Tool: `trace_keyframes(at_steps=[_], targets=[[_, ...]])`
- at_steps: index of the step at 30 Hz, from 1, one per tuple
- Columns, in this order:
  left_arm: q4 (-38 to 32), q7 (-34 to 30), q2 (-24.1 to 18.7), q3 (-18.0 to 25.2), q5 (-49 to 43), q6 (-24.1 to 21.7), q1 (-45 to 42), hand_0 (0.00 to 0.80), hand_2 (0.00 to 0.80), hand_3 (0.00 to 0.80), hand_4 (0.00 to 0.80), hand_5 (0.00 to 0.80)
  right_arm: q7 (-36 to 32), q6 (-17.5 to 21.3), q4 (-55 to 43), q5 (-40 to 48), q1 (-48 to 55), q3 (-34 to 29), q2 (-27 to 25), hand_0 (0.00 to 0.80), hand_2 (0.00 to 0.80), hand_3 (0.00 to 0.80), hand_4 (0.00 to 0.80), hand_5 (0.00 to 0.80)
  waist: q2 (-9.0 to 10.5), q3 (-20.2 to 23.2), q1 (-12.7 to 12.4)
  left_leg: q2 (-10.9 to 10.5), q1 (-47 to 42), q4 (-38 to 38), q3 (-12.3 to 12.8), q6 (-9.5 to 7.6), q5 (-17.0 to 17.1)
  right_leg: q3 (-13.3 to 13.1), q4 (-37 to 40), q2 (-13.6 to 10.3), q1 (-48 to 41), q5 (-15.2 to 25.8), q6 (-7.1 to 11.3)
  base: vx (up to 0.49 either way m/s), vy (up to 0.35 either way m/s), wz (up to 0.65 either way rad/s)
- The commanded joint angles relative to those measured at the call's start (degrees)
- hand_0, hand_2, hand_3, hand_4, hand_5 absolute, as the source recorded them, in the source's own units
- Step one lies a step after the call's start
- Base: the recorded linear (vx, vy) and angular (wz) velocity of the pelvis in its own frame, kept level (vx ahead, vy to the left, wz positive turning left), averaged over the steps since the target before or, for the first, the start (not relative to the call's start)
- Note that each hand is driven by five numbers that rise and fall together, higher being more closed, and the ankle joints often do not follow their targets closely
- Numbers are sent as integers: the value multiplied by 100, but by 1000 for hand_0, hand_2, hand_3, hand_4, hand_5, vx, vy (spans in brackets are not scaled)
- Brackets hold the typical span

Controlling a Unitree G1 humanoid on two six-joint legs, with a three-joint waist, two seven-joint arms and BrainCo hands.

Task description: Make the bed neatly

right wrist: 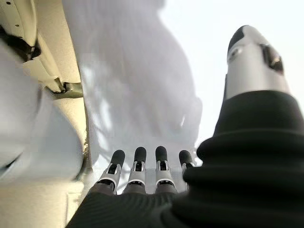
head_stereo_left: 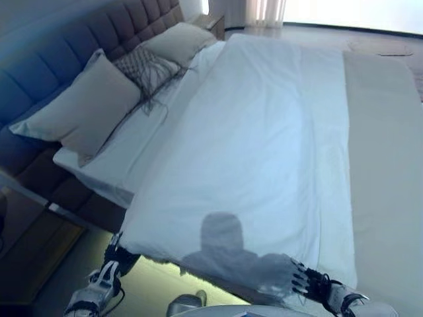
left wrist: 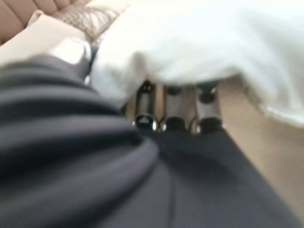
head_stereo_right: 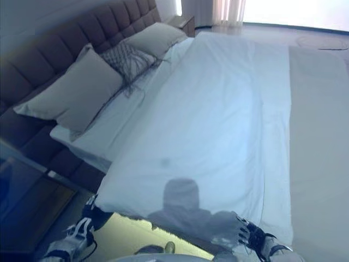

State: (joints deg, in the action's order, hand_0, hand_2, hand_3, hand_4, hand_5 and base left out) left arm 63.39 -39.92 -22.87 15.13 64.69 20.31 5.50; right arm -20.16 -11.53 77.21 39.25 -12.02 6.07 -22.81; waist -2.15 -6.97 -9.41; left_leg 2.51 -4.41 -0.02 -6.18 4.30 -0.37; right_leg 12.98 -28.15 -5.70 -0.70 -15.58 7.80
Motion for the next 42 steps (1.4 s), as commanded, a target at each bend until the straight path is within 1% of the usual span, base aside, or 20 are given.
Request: trace_keyframes(at_steps=[1,2,3,4,6,7,8,9,10,11,12,14,16,19,22,23,27,31,36,42], targets=[[-67,103,-584,243,462,-391,-229,800,800,800,800,800,-107,137,78,379,-575,-70,-19,0,0,0,0,0,246,39,-546,-1027,1303,-83,46,-186,616,-553,1920,407,-1454,959,-210,-325,-116,-9],[-78,161,-579,198,527,-420,-195,800,800,800,800,800,-116,106,93,390,-714,-18,-59,0,0,0,0,0,182,1,-543,-937,1486,-144,56,-84,795,-702,2292,532,-1485,723,-336,-296,-99,-18],[-70,206,-600,187,544,-427,-162,800,800,800,800,800,-127,96,95,377,-787,19,-85,0,0,0,0,0,124,-37,-541,-866,1576,-194,87,-23,899,-741,2466,596,-1495,611,-414,-342,-101,-15],[-50,269,-636,188,566,-422,-153,800,800,800,800,800,-122,67,75,366,-794,19,-114,0,0,0,0,0,80,-71,-512,-777,1615,-289,196,28,1011,-701,2591,638,-1491,589,-461,-325,-76,-13],[7,353,-712,176,554,-399,-105,800,800,800,800,800,-121,43,39,330,-668,-64,-188,0,0,0,0,0,31,-126,-387,-632,1682,-371,604,87,1040,-528,2678,642,-1435,625,-480,-310,-25,-15],[50,384,-759,154,494,-391,-31,800,800,800,800,800,-114,9,50,329,-552,-170,-259,0,0,0,0,0,11,-140,-275,-541,1697,-348,999,123,1029,-395,2747,640,-1422,662,-488,-313,14,3],[83,375,-793,140,483,-357,14,800,800,800,800,800,-114,-24,70,339,-448,-272,-337,0,0,0,0,0,4,-138,-201,-465,1693,-225,1240,160,1013,-261,2791,630,-1405,671,-511,-327,35,29],[113,376,-814,148,469,-384,30,800,800,800,800,800,-99,-67,102,324,-359,-376,-409,0,0,0,0,0,15,-128,-141,-393,1673,-72,1363,180,974,-150,2834,603,-1364,693,-541,-261,41,50],[132,382,-822,157,463,-399,31,800,800,800,800,800,-62,-95,124,345,-318,-432,-446,0,0,0,0,0,32,-122,-108,-359,1668,58,1375,187,929,-94,2856,579,-1339,712,-558,-275,68,55],[164,397,-836,196,422,-417,15,800,800,800,800,800,-49,-173,183,354,-272,-538,-528,0,0,0,0,0,114,-149,-38,-292,1605,424,1323,190,767,-3,2830,458,-1277,741,-578,-278,95,44],[189,416,-842,244,358,-428,7,800,800,800,800,800,-7,-243,243,381,-224,-638,-590,0,0,0,0,0,176,-163,26,-195,1542,727,1264,174,643,25,2791,362,-1205,786,-587,-283,122,28],[266,409,-870,345,161,-415,53,800,800,800,800,800,19,-257,366,445,-107,-790,-664,0,0,0,0,0,258,-154,168,52,1391,1160,1268,156,498,66,2715,227,-1097,829,-610,-216,138,10],[323,529,-869,391,85,-433,122,800,800,800,800,800,70,-216,473,503,66,-919,-678,0,0,0,0,0,288,-76,348,292,1023,1218,1284,129,366,112,2572,134,-953,808,-618,-153,184,-31],[306,946,-823,453,300,-555,158,800,800,800,800,800,226,-264,504,553,238,-1054,-703,0,0,0,0,0,223,106,528,485,437,762,1208,169,285,146,2402,68,-735,792,-588,-103,201,-7],[387,1221,-799,515,473,-612,230,800,800,800,800,800,288,-264,575,549,326,-1174,-733,0,0,0,0,0,110,213,599,470,76,96,1125,254,165,140,2379,35,-712,761,-532,-53,190,40],[399,1307,-788,487,502,-634,265,800,800,800,800,800,326,-264,582,522,338,-1202,-738,0,0,0,0,0,79,239,620,459,-10,-67,1165,279,98,155,2399,-5,-720,779,-495,-50,200,73],[439,1369,-927,465,396,-668,312,800,800,800,800,800,195,-240,541,366,390,-1200,-772,0,0,0,0,0,24,280,636,374,-162,-280,1124,300,51,159,2542,-88,-778,881,-395,-41,172,62],[615,1394,-1274,428,307,-587,372,800,800,800,800,800,32,-254,433,409,366,-1044,-783,0,0,0,0,0,7,324,657,272,-229,-348,1123,249,2,147,2683,-142,-829,971,-328,-14,159,11],[636,1708,-1677,397,319,-455,468,800,800,800,800,800,-23,-164,452,468,363,-972,-771,0,0,0,0,0,-25,375,663,148,-288,-412,1163,137,-91,94,2816,-215,-843,1084,-219,-16,145,-4],[823,2018,-2120,686,346,-353,377,800,800,800,800,800,-67,-208,576,488,429,-1032,-838,0,0,0,0,0,-32,440,634,42,-326,-442,1186,18,-196,40,2919,-271,-830,1192,-109,-16,105,-4]])
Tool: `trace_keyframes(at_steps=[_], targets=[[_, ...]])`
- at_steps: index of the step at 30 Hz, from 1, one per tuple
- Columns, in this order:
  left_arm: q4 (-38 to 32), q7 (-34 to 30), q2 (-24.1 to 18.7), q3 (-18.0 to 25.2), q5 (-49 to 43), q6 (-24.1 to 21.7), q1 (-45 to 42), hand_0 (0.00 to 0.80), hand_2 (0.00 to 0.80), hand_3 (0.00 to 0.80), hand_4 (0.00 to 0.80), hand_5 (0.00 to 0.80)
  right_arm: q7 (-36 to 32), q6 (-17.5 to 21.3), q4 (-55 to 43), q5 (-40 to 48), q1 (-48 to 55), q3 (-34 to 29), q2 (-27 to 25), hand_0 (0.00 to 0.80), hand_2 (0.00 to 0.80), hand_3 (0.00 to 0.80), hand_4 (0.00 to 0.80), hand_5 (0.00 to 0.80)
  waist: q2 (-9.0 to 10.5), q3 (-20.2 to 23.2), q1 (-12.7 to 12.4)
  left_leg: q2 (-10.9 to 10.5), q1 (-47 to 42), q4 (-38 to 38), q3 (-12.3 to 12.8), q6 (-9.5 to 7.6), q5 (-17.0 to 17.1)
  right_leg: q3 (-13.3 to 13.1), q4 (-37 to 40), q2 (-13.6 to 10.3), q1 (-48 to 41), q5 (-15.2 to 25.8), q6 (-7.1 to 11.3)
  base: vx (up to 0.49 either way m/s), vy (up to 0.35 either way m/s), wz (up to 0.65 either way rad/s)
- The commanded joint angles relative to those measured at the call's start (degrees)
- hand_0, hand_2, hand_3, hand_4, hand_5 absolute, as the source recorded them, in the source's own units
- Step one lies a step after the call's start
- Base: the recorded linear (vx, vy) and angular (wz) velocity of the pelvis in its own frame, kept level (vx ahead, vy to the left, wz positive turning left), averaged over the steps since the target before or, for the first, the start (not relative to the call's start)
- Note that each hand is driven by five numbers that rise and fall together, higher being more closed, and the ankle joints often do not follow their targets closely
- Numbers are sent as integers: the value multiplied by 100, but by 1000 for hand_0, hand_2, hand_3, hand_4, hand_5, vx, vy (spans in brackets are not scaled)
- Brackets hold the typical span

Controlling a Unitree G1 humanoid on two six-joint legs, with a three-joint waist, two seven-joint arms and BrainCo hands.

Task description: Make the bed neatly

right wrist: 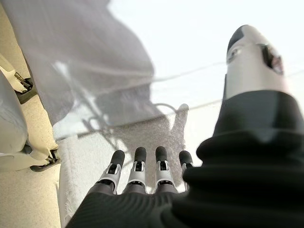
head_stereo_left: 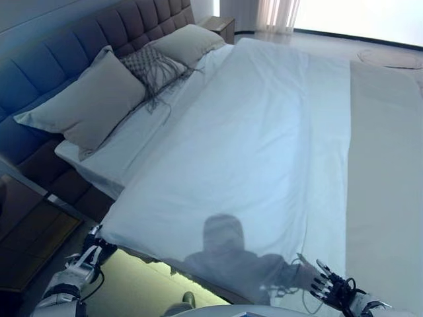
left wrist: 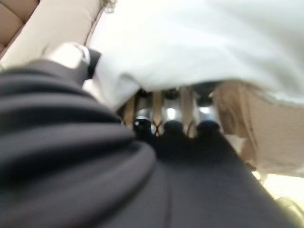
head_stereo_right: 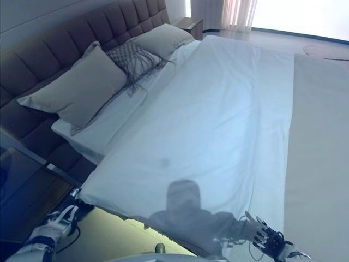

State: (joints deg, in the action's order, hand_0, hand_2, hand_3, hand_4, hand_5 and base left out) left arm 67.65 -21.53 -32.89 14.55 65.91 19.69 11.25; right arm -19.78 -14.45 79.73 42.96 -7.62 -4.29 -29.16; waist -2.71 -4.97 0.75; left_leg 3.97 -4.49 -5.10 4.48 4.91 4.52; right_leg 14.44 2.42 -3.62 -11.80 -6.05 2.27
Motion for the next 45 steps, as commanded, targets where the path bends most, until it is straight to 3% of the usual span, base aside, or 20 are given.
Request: trace_keyframes(at_steps=[1,9,20,23,24,26,29,31,33,37,41,43,45], targets=[[410,228,-1173,793,226,-272,-210,800,800,800,800,800,-93,80,334,128,-4,-1,-208,0,0,0,0,0,25,249,-388,-118,-321,65,116,-55,-694,-113,-125,-483,284,253,455,-16,93,-3],[366,409,-1669,1147,430,-173,-238,800,800,800,800,800,-16,66,376,120,24,-11,-299,0,0,0,0,0,41,275,-474,-199,-342,55,112,-161,-774,-105,-41,-556,297,364,552,-13,88,-3],[404,632,-1981,1150,392,-72,-123,800,800,800,800,800,-2,61,303,348,-6,37,-237,0,0,0,0,0,38,279,-550,-429,-283,10,175,-336,-831,-61,96,-841,446,737,818,-22,116,-2],[509,724,-2016,1317,378,-27,-270,800,800,800,800,800,-51,120,281,283,-1,20,-123,0,0,0,0,0,17,237,-579,-496,-213,10,271,-354,-827,35,27,-961,608,981,885,-84,116,-5],[532,731,-2030,1415,348,-17,-336,800,800,800,800,800,-93,167,271,217,-14,29,-48,0,0,0,0,0,7,207,-606,-505,-195,10,370,-386,-825,148,-326,-985,711,1016,890,-166,113,-14],[526,649,-2025,1492,358,-42,-412,800,800,800,800,800,-154,216,239,160,-64,128,59,0,0,0,0,0,-25,157,-638,-526,-182,10,518,-477,-810,233,-1170,-882,875,790,861,-181,105,-24],[307,400,-1872,1324,321,-78,-363,800,800,800,800,800,-220,182,190,145,-169,248,64,0,0,0,0,0,30,145,-607,-662,-21,26,472,-553,-649,-103,-1817,-200,962,416,725,-153,12,-26],[154,335,-1771,1157,282,-124,-253,800,800,800,800,800,-302,224,238,114,-215,259,36,0,0,0,0,0,145,160,-636,-799,154,111,383,-553,-592,-266,-1651,52,806,398,659,-136,-85,-6],[4,348,-1644,1058,201,-134,-115,800,800,800,800,800,-311,272,230,42,-307,290,57,0,0,0,0,0,233,162,-788,-836,466,311,457,-468,-552,-86,-995,114,382,116,488,-129,-131,12],[-168,144,-1366,766,-105,-164,33,800,800,800,800,800,-250,249,103,-60,-352,299,-64,0,0,0,0,0,235,69,-835,-837,963,706,412,-346,-445,-195,-496,305,166,-211,192,-143,-89,23],[-387,195,-1225,479,-6,-169,150,800,800,800,800,800,-161,176,-4,58,-409,278,-227,0,0,0,0,0,289,-77,-753,-642,1173,1250,526,-275,-615,-80,-433,182,270,-172,87,-195,9,21],[-510,249,-1099,445,95,-302,92,800,800,800,800,800,-183,137,6,80,-427,256,-259,0,0,0,0,0,355,-188,-646,-386,1062,1636,409,-210,-765,-72,-584,37,375,-178,63,-150,128,-12],[-535,375,-1115,492,205,-324,66,800,800,800,800,800,-167,113,19,71,-368,269,-282,0,0,0,0,0,358,-198,-507,-68,850,1669,343,-168,-642,-89,-782,-52,538,-192,49,-95,172,-20]])
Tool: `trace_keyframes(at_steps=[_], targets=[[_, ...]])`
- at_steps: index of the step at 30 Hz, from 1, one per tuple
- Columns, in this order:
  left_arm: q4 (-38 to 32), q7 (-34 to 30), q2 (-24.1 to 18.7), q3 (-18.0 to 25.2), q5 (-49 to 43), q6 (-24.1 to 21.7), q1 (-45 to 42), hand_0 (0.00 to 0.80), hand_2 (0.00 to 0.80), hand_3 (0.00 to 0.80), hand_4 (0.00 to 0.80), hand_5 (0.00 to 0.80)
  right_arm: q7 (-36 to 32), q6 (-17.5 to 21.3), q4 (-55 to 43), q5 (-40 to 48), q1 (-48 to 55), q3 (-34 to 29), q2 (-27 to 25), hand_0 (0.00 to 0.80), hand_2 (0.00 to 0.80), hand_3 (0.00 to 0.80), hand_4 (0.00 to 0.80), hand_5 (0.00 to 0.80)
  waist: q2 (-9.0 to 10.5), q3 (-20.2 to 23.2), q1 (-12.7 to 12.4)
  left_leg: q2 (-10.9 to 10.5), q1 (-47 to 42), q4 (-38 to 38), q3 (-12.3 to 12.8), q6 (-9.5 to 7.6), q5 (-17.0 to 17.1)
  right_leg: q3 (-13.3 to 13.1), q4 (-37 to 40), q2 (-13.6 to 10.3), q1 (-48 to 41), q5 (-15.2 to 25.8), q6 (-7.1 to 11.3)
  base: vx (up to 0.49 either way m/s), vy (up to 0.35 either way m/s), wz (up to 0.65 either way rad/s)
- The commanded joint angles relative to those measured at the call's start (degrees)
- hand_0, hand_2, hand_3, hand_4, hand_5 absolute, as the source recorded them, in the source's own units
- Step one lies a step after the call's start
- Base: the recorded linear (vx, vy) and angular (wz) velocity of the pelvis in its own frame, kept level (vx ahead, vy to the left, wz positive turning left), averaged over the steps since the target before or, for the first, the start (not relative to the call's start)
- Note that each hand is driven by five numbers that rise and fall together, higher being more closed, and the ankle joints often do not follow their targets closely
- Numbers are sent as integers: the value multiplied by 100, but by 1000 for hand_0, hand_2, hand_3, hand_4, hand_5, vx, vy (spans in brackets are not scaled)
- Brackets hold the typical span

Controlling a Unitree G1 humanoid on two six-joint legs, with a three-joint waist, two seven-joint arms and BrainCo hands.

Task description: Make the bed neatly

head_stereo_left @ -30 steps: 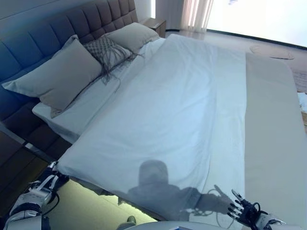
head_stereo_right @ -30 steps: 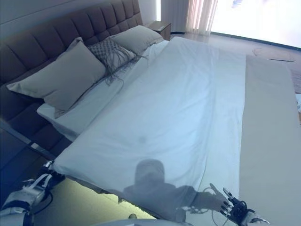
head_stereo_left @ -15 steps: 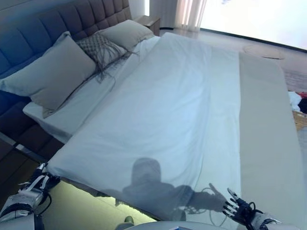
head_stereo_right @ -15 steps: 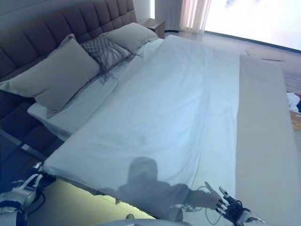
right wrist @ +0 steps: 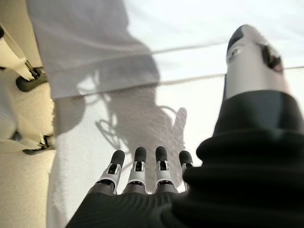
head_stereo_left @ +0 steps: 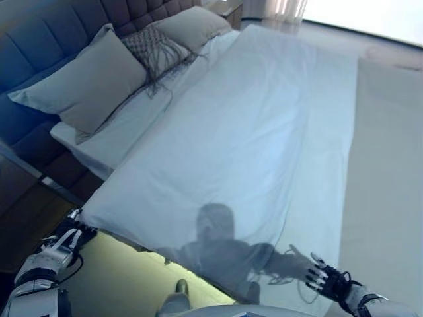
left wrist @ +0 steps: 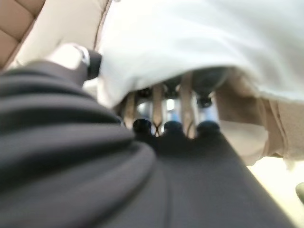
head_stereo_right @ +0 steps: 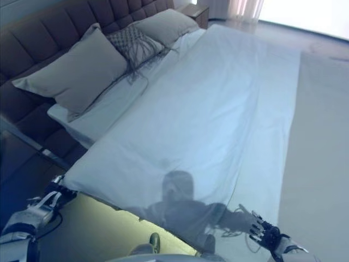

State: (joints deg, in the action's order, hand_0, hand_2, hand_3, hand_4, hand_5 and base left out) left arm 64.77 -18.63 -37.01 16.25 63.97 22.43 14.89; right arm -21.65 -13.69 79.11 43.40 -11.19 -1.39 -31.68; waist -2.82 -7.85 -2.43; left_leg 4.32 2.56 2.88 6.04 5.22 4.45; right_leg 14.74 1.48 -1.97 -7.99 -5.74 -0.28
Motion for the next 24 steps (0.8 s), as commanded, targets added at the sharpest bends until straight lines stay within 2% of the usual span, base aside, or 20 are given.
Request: trace_keyframes(at_steps=[1,4,6,7,13,18,24], targets=[[-222,128,-697,318,437,-630,-282,800,800,800,800,800,35,32,107,41,25,-27,-37,0,0,0,0,0,353,86,-135,56,84,881,152,-150,-509,-142,-787,-242,201,-261,289,-72,173,-28],[-130,188,-638,309,427,-723,-271,800,800,800,800,800,114,20,211,96,94,-102,-78,0,0,0,0,0,289,84,-62,311,-15,810,-15,-37,-246,-230,-951,-281,257,-330,272,-37,146,-24],[-44,206,-624,316,413,-753,-272,800,800,800,800,800,184,-32,267,81,127,-158,-139,0,0,0,0,0,232,96,-29,358,-77,712,-131,18,-163,-281,-1005,-313,265,-374,275,-29,228,-18],[30,232,-607,314,425,-775,-270,800,800,800,800,800,230,-38,314,32,152,-209,-176,0,0,0,0,0,176,105,-1,308,-137,628,-193,32,-224,-327,-1028,-367,267,-384,302,-20,295,-13],[297,351,-674,462,517,-840,-411,800,800,800,800,800,225,-85,446,-184,340,-463,-360,0,0,0,0,0,-66,156,104,36,-596,126,-200,84,-635,-373,-900,-629,259,-217,498,-23,313,1],[534,437,-993,807,509,-716,-622,800,800,800,800,800,138,-101,451,-201,409,-421,-328,0,0,0,0,0,-89,179,62,-152,-746,-15,-200,-10,-849,-433,-702,-731,174,-70,617,-25,235,-1],[706,448,-1467,1203,569,-548,-879,800,800,800,800,800,80,-30,411,-214,382,-329,-387,0,0,0,0,0,-32,159,-71,-339,-729,117,-167,-202,-1066,-495,-451,-836,97,115,736,-57,215,-9]])
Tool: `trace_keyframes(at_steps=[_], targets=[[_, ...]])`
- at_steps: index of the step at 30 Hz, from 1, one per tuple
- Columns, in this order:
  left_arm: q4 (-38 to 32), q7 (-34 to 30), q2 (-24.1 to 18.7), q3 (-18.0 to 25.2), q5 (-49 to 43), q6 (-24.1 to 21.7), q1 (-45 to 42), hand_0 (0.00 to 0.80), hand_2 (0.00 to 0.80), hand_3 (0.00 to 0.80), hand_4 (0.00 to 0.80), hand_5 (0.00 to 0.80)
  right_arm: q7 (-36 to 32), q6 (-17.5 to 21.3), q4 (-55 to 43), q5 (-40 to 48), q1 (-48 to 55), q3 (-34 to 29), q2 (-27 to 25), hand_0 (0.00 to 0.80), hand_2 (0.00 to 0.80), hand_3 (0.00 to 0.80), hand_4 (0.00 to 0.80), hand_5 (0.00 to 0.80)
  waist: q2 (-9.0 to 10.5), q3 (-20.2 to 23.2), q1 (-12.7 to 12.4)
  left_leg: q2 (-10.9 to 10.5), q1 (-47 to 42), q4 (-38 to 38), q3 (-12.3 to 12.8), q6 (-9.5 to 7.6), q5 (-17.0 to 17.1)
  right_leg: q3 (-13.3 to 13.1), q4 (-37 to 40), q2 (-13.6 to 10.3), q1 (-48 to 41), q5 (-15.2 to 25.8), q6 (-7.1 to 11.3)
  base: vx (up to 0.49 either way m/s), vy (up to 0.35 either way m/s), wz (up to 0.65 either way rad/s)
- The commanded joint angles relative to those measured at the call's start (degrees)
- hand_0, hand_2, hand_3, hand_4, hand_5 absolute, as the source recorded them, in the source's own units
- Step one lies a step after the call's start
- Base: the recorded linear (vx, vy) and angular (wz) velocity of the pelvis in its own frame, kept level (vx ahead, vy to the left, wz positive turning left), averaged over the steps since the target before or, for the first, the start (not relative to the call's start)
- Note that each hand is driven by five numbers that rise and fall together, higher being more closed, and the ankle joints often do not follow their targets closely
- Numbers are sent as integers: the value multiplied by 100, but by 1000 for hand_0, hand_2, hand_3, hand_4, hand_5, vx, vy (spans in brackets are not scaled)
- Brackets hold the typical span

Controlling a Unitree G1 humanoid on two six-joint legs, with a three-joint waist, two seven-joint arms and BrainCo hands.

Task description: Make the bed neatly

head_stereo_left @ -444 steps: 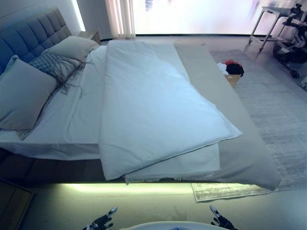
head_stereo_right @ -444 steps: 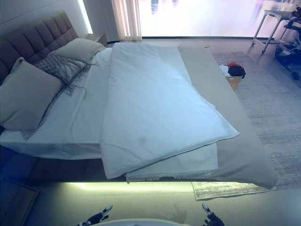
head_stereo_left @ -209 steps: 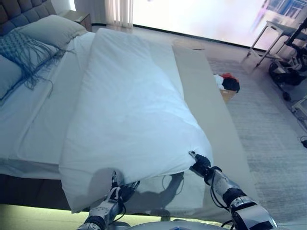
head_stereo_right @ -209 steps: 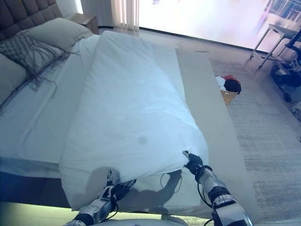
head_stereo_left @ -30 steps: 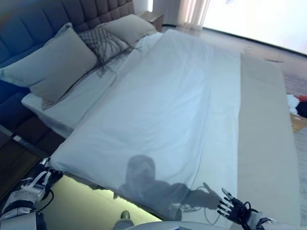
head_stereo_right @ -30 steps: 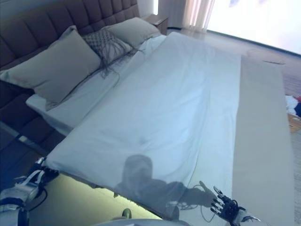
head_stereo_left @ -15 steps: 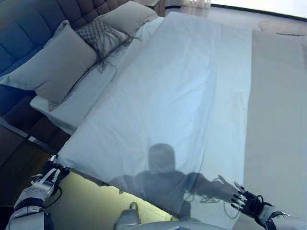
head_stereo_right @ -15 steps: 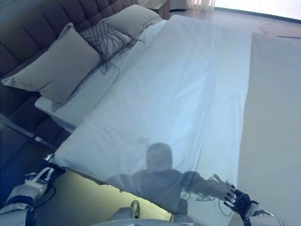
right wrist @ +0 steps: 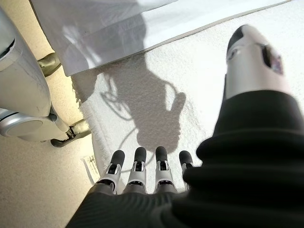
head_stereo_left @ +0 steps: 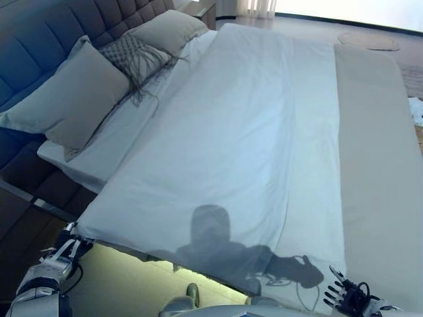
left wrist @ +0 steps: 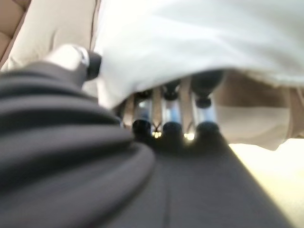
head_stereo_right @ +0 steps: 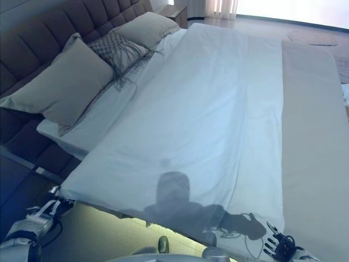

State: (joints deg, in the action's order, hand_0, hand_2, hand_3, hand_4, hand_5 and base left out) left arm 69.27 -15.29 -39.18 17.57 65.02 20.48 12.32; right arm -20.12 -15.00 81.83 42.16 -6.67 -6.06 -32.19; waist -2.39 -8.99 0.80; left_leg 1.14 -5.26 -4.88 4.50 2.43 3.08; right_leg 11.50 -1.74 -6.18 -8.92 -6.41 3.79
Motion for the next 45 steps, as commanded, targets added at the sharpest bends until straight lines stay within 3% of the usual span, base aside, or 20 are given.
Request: trace_keyframes(at_steps=[1,13,25,26,27,36,45], targets=[[244,137,-1267,1082,489,-358,-629,800,800,800,800,800,-70,108,136,-94,-75,146,-341,0,0,0,0,0,-70,273,-400,-27,59,903,-13,66,-938,-175,-116,-421,189,193,336,-73,168,0],[238,231,-1971,1037,818,-261,-330,800,800,800,800,800,-101,43,15,-33,-257,324,-557,0,0,0,0,0,56,128,-588,-190,295,925,97,-153,-1035,-167,231,-720,451,676,667,-98,144,0],[231,151,-1340,748,789,-180,-148,800,800,800,800,800,-115,102,-179,155,-507,484,-404,0,0,0,0,0,228,-301,-741,-196,916,1295,102,-192,-1061,-118,236,-823,776,820,743,-126,18,4],[233,138,-1285,676,760,-145,-101,558,558,558,558,558,-129,138,-190,175,-519,491,-388,0,0,0,0,0,247,-346,-747,-190,949,1326,86,-190,-1068,-109,228,-829,786,833,745,-59,-32,10],[235,136,-1274,650,739,-118,-79,0,0,0,0,0,-131,149,-197,189,-519,490,-382,0,0,0,0,0,254,-359,-750,-187,964,1342,79,-190,-1073,-104,226,-829,791,837,747,-91,-60,15],[425,-57,-815,283,-18,111,-136,0,0,0,0,0,-301,220,-331,278,-607,461,-239,0,0,0,0,0,324,-518,-770,-125,1086,1551,70,-168,-1128,-73,157,-835,782,819,764,-29,-43,14],[787,-714,-315,341,-344,-34,-636,0,0,0,0,0,-278,196,-267,270,-580,343,-102,0,0,0,0,0,276,-424,-777,-145,910,1475,64,-167,-1142,-91,110,-850,703,759,747,37,-27,6]])
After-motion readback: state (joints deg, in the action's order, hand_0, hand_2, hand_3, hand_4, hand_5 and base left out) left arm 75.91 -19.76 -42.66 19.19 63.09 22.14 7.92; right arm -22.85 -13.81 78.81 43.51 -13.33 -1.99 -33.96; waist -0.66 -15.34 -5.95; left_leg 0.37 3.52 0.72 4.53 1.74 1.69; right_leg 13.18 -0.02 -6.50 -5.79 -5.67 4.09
